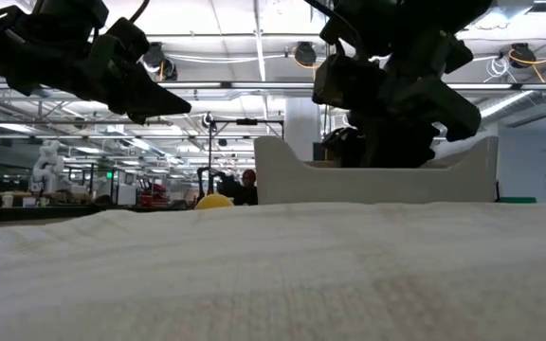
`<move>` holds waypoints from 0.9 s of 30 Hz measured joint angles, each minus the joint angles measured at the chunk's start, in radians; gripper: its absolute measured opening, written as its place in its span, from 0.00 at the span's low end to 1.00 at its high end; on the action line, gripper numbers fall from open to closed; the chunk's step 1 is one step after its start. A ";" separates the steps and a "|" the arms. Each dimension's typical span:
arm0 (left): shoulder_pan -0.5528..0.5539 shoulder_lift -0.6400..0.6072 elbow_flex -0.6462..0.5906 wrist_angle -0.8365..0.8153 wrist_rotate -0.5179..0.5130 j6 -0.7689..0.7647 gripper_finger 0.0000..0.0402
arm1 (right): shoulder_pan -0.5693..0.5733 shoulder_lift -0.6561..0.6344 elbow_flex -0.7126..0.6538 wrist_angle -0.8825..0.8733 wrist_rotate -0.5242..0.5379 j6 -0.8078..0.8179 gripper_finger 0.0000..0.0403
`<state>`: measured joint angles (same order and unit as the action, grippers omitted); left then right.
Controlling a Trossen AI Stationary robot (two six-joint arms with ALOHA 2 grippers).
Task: Pick and placing Produce into tupperware
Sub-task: Put the banana into the gray bin, then put the lemon into the gray bin
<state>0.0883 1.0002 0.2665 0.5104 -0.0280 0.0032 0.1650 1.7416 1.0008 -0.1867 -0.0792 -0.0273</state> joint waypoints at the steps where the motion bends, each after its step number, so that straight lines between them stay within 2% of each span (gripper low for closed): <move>1: 0.000 0.000 0.000 0.000 0.000 0.000 0.05 | 0.000 0.000 0.000 0.001 0.000 0.000 0.46; 9: 0.000 0.000 0.000 0.001 0.000 -0.002 0.05 | 0.000 -0.022 0.000 -0.011 0.000 0.020 0.47; 17: 0.000 0.000 0.000 0.001 0.000 -0.002 0.05 | 0.000 -0.146 0.000 -0.013 0.005 0.029 0.44; 21: 0.000 0.000 0.000 0.000 0.000 -0.001 0.05 | -0.005 -0.187 0.000 -0.011 0.008 0.019 0.32; 27: 0.000 0.000 0.000 -0.008 0.000 0.000 0.05 | -0.032 -0.198 0.000 -0.006 0.024 -0.012 0.03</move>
<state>0.0883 1.0004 0.2665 0.5027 -0.0280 0.0036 0.1332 1.5437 1.0008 -0.1925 -0.0555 -0.0396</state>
